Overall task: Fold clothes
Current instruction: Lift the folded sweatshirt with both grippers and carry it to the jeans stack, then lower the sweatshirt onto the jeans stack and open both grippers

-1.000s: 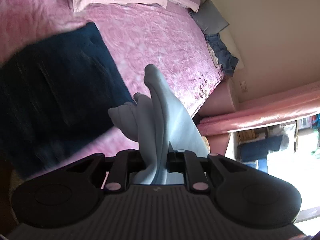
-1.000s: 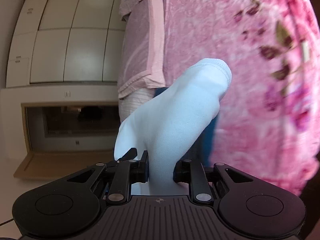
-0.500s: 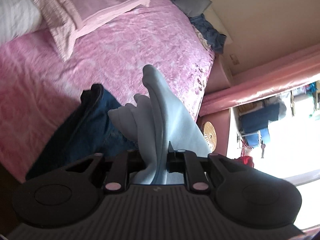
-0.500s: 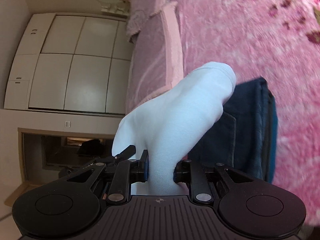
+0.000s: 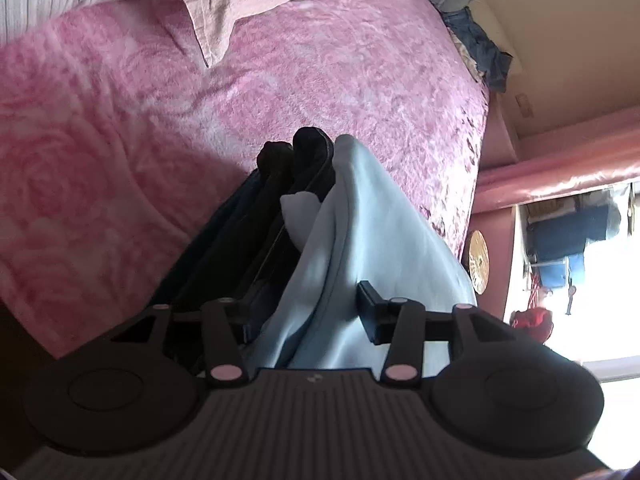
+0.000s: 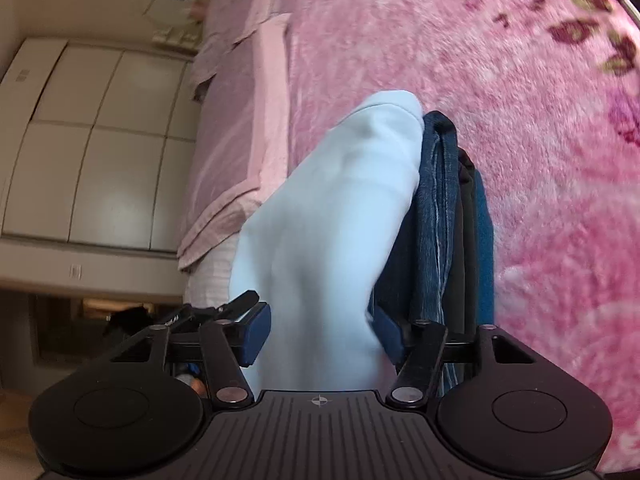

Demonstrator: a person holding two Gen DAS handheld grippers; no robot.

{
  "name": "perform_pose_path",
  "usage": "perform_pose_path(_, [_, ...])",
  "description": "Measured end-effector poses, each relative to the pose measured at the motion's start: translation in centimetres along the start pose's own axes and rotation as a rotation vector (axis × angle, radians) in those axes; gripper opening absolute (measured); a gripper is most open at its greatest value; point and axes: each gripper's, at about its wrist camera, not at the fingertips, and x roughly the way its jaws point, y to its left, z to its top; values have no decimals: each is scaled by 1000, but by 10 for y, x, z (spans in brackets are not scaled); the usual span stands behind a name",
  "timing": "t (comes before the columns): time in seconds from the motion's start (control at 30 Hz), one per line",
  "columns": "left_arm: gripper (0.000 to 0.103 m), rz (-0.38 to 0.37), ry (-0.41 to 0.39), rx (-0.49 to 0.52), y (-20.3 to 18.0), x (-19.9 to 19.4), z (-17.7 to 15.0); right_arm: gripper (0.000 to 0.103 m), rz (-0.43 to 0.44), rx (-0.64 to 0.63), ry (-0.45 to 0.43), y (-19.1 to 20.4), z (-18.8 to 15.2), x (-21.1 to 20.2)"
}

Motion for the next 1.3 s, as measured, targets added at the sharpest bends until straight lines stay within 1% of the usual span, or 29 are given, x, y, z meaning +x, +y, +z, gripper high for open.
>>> perform_pose_path(0.1, [51,22,2,18,7,-15,-16,61,-10,-45,6,-1,-12,-13])
perform_pose_path(0.13, [51,28,-3,15,11,-19,-23,61,-12,-44,21,-2,-17,-16])
perform_pose_path(0.17, [54,35,-9,12,15,-24,-29,61,-13,-39,44,-3,-24,-16])
perform_pose_path(0.2, [58,38,-24,3,21,-28,-36,61,-14,-36,66,-3,-31,-16])
perform_pose_path(0.23, [60,39,-24,-10,24,-30,-41,61,-26,-45,86,-4,-36,-13])
perform_pose_path(0.27, [60,39,-24,-24,28,-31,-45,61,-38,-54,106,-4,-42,-10])
perform_pose_path(0.3, [57,33,-14,-33,30,-29,-48,59,-48,-59,124,-4,-46,-7])
perform_pose_path(0.37, [47,37,-4,-37,29,-27,-53,39,-55,-26,134,-3,-46,-7])
perform_pose_path(0.4, [34,44,-17,-20,25,-28,-54,33,-58,-9,139,-2,-45,-8])
perform_pose_path(0.43, [27,24,-25,-13,22,-32,-53,30,-61,8,144,-2,-45,-8])
perform_pose_path(0.47, [23,5,-33,-8,19,-37,-52,26,-64,25,149,-1,-44,-8])
perform_pose_path(0.53, [21,-20,-34,-21,16,-49,-50,23,-68,60,160,0,-43,-8])
perform_pose_path(0.6, [21,-12,-34,2,13,-57,-53,23,-49,120,186,0,-40,-11])
perform_pose_path(0.67, [22,15,-11,12,17,-51,-59,23,-42,171,217,-2,-40,-12])
perform_pose_path(0.7, [25,36,1,13,22,-43,-62,23,-69,171,226,-5,-43,-9])
perform_pose_path(0.77, [30,68,0,-10,27,-30,-66,25,-133,141,207,-11,-49,3])
perform_pose_path(0.8, [32,82,-3,-23,28,-27,-67,26,-149,131,189,-14,-53,7])
perform_pose_path(0.83, [33,93,-7,-15,25,-29,-66,28,-149,114,188,-12,-54,7])
perform_pose_path(0.87, [38,112,-9,8,21,-33,-65,31,-153,92,188,-10,-54,6])
perform_pose_path(0.9, [38,132,-12,31,18,-38,-64,42,-183,34,196,-2,-53,3])
perform_pose_path(0.97, [38,192,-27,75,8,-53,-62,56,-247,-84,210,15,-52,-4])
perform_pose_path(1.0, [34,222,-35,99,3,-61,-61,56,-301,-168,199,27,-52,-9])
perform_pose_path(1.03, [30,250,-51,143,-7,-67,-62,56,-340,-250,183,38,-54,-15])
perform_pose_path(1.07, [16,278,-67,188,-17,-73,-62,56,-383,-335,148,50,-56,-21])
perform_pose_path(1.1, [10,305,-84,233,-28,-79,-63,56,-414,-427,95,64,-59,-27])
perform_pose_path(1.13, [10,306,-95,295,-41,-79,-65,55,-441,-517,44,77,-63,-32])
perform_pose_path(1.2, [9,308,-118,418,-68,-78,-69,50,-460,-657,-15,97,-69,-32])
perform_pose_path(1.23, [9,292,-111,456,-76,-71,-72,49,-463,-705,-22,104,-71,-28])
perform_pose_path(1.3, [9,259,-98,529,-92,-56,-78,43,-464,-786,-10,110,-78,-13])
